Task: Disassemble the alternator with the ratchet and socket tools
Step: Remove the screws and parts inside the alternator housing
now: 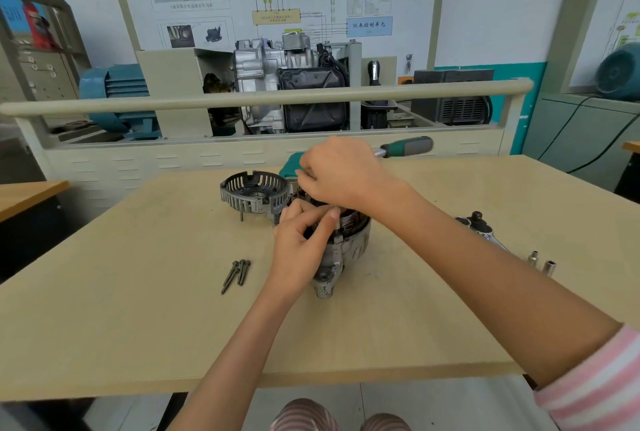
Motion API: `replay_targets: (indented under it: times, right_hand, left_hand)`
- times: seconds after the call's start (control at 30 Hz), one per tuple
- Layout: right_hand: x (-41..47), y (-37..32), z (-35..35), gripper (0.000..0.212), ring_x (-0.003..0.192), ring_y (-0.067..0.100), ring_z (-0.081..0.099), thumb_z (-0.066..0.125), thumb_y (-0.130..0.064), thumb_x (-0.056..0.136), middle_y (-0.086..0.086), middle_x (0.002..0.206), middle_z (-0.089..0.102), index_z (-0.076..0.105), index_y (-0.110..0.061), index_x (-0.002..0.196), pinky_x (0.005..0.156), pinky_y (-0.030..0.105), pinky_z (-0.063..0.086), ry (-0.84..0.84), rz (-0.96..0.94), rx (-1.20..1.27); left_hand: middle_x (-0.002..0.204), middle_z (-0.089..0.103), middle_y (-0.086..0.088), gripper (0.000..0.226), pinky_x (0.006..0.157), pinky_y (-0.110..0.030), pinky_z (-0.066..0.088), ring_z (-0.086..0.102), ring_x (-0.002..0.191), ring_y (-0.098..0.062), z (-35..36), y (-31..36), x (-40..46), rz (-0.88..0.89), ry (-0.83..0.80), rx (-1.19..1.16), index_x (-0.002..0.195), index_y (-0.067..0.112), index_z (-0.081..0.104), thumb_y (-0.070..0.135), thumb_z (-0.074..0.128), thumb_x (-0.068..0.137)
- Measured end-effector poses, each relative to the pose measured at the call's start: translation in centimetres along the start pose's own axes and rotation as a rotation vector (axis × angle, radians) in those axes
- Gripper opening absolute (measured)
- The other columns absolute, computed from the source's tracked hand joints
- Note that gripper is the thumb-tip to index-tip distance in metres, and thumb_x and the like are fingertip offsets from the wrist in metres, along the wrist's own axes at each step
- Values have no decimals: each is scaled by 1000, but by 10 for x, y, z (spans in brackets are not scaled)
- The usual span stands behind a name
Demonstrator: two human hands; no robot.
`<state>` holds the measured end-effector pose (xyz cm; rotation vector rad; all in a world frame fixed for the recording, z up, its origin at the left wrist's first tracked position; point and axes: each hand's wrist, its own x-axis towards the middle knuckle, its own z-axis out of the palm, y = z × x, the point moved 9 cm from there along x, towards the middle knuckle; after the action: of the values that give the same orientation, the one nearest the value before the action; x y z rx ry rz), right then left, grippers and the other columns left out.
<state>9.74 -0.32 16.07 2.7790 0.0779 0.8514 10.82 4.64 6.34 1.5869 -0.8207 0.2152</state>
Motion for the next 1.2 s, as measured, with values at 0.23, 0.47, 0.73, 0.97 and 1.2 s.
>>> replay_targets:
  times: [0.23,0.47,0.73,0.97,1.2]
  right_hand:
    - [-3,5,0,37,47,13,28,42,-24,93,-3,54,31,34,-16,58,43,26,17,12,152,-63]
    - [-2,5,0,39,44,14,27,47,-21,92,-2,55,31,30,-16,56,42,24,18,9,253,-148]
    - [-4,-3,-7,29,60,21,42,39,-33,93,-5,53,31,46,-16,70,44,25,16,55,-6,-23]
    - [-7,14,-1,36,45,14,28,44,-18,92,-1,54,31,34,-14,57,42,24,16,19,323,-144]
    - [-1,-1,-4,40,45,14,27,42,-33,92,-3,53,30,35,-15,58,43,25,16,57,91,-97]
  left_hand:
    - [69,41,5,25,76,-21,35,41,79,-13,-3,-4,2,6,66,-83,75,36,68,12,67,84]
    - [70,43,4,30,74,-22,35,42,78,-11,-2,-4,2,-15,61,-77,68,35,66,9,66,84]
    - [80,49,-2,13,83,-17,35,46,90,-15,-1,0,-1,11,-12,-19,85,27,70,18,61,89]
    - [68,40,8,33,75,-26,34,40,77,-14,-1,-1,1,19,83,-61,70,38,65,9,67,83]
    - [81,51,-2,27,82,-18,37,48,93,-19,-2,-3,1,-1,16,-52,73,37,67,14,62,88]
